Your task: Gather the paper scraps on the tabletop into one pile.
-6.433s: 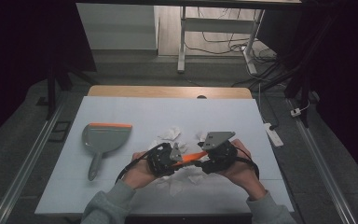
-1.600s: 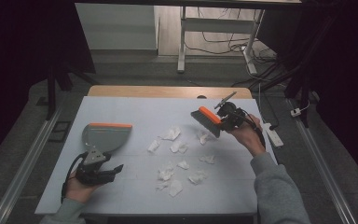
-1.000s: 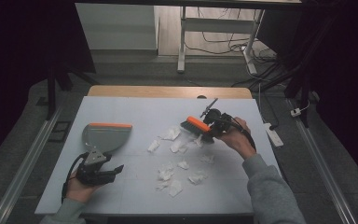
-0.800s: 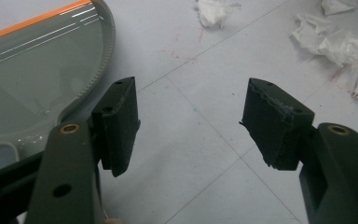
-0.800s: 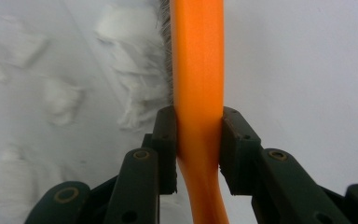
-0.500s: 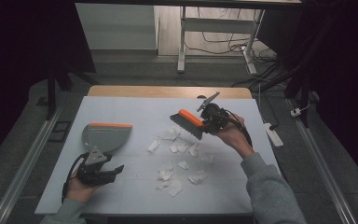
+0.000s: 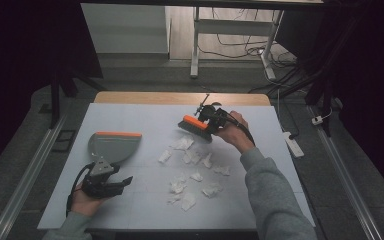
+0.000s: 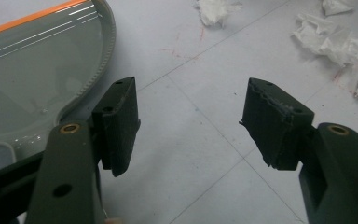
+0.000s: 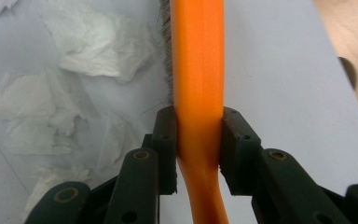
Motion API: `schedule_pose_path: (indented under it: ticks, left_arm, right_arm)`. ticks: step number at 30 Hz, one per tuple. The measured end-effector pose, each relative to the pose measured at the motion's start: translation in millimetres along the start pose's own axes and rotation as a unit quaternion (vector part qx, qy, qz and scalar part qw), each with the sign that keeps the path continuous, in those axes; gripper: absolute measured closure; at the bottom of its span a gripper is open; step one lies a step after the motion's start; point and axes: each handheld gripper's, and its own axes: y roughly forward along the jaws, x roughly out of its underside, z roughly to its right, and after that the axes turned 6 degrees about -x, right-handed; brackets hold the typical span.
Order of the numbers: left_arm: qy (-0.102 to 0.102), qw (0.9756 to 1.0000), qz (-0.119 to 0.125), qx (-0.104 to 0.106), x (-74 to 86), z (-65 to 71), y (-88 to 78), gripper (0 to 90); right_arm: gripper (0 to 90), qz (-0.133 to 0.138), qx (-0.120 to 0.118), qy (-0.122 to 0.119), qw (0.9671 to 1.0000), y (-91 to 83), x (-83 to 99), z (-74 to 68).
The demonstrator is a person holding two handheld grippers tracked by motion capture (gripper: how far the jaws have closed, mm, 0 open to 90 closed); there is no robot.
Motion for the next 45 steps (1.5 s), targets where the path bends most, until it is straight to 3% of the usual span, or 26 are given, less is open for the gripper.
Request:
schedule_pose_path:
  ticks: [9, 18, 20, 22, 26, 30, 37, 41, 45]
  left_arm:
    - [0.002, 1.0, 0.0, 0.0, -0.1, 1.0, -0.4, 36.9]
    - [0.002, 1.0, -0.002, -0.001, -0.5, 2.2, -0.1, 36.8]
    - [0.003, 1.0, -0.003, -0.001, -0.6, 2.4, 0.2, 36.8]
    - [0.003, 1.0, -0.003, -0.003, -0.8, 2.9, 0.2, 36.9]
    - [0.002, 1.0, -0.002, -0.005, -1.1, 3.4, -0.7, 36.8]
    - [0.001, 1.0, -0.002, -0.006, -1.1, 3.3, -0.5, 36.8]
    - [0.001, 1.0, -0.004, -0.006, -0.7, 2.8, 0.5, 36.8]
    - [0.002, 1.0, -0.004, -0.005, -0.2, 2.2, 0.0, 36.8]
    - [0.001, 1.0, -0.004, -0.005, 0.1, 1.6, 0.5, 36.8]
  right_arm:
    - [69.8, -0.017, -0.012, -0.056, 0.9982, 0.4, -4.4, -24.5]
    - [69.8, 0.004, -0.061, -0.083, 0.9947, -13.4, 17.3, -50.4]
    - [69.8, 0.012, -0.061, -0.086, 0.9944, -17.4, 22.6, -54.8]
    - [69.7, 0.03, -0.056, -0.074, 0.9952, -23.5, 27.0, -55.9]
    - [69.7, 0.083, -0.042, -0.02, 0.9955, -39.7, 33.9, -47.1]
    - [69.7, 0.119, -0.028, 0.027, 0.9921, -53.2, 38.5, -38.4]
    - [69.7, 0.132, -0.039, 0.04, 0.9897, -55.2, 29.5, -43.4]
    - [69.7, 0.139, -0.062, 0.05, 0.9871, -48.3, 13.5, -52.7]
    - [69.7, 0.139, -0.065, 0.059, 0.9864, -39.0, -9.3, -67.0]
